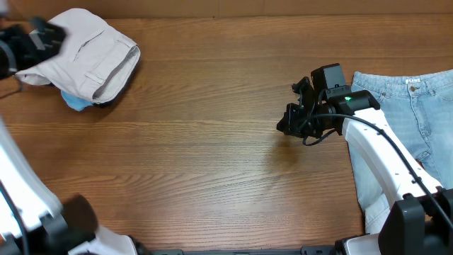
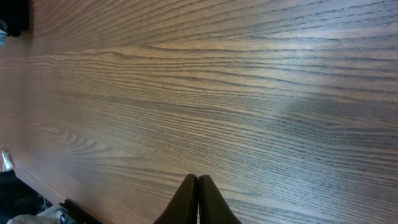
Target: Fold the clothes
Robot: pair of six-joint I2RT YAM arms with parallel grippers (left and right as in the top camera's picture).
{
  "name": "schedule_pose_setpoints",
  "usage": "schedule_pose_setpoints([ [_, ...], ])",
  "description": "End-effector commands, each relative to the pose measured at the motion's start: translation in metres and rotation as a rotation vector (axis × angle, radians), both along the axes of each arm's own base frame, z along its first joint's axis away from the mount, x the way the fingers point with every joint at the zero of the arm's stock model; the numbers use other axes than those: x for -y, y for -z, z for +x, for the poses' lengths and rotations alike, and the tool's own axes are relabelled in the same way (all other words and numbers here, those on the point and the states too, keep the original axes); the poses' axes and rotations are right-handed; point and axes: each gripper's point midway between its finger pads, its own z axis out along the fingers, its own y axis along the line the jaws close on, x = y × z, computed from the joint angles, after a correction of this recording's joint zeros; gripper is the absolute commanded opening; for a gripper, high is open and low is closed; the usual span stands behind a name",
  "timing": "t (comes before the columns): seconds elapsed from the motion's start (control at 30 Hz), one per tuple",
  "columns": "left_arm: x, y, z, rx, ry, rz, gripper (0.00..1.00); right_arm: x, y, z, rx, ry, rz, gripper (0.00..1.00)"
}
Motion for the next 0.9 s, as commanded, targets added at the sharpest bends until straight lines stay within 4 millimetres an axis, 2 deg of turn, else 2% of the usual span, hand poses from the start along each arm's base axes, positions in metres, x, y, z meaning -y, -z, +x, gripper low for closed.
schedule_pose_setpoints([
  [0.0,0.087,-0.043,-0.027,0.185,0.344,0.223,1.00,-0.001,-0.036,0.006,0.113,-0.005,0.022,0.06],
  [0.07,0.114,-0.057,-0.044,0.212,0.361,0.331,1.00,-0.002,-0.065,0.004,0.201,-0.015,0.038,0.10],
  [0.17,0.149,-0.076,-0.075,0.256,0.382,0.462,1.00,-0.003,-0.120,-0.009,0.384,-0.050,0.056,0.19],
  [0.27,0.168,-0.092,-0.100,0.288,0.343,0.466,1.00,0.007,-0.174,-0.029,0.576,-0.027,0.042,0.26],
  [0.3,0.172,-0.097,-0.108,0.293,0.320,0.446,1.00,0.013,-0.189,-0.036,0.635,-0.011,0.036,0.32],
  [0.33,0.175,-0.099,-0.115,0.295,0.311,0.426,1.00,0.018,-0.203,-0.045,0.689,0.004,0.031,0.45],
  [0.37,0.178,-0.100,-0.120,0.296,0.313,0.408,1.00,0.024,-0.217,-0.053,0.743,0.020,0.028,0.82],
  [0.4,0.179,-0.101,-0.124,0.293,0.312,0.392,1.00,0.029,-0.230,-0.062,0.797,0.037,0.025,1.00],
  [0.5,0.179,-0.098,-0.125,0.280,0.311,0.385,1.00,0.044,-0.255,-0.083,0.910,0.086,0.008,1.00],
  [0.6,0.180,-0.094,-0.122,0.263,0.317,0.384,1.00,0.054,-0.271,-0.099,0.982,0.119,0.002,1.00],
  [0.7,0.181,-0.091,-0.120,0.252,0.319,0.386,1.00,0.056,-0.277,-0.107,1.011,0.123,0.006,1.00],
  [0.87,0.182,-0.087,-0.115,0.236,0.322,0.386,1.00,0.055,-0.277,-0.107,1.008,0.118,0.011,1.00],
])
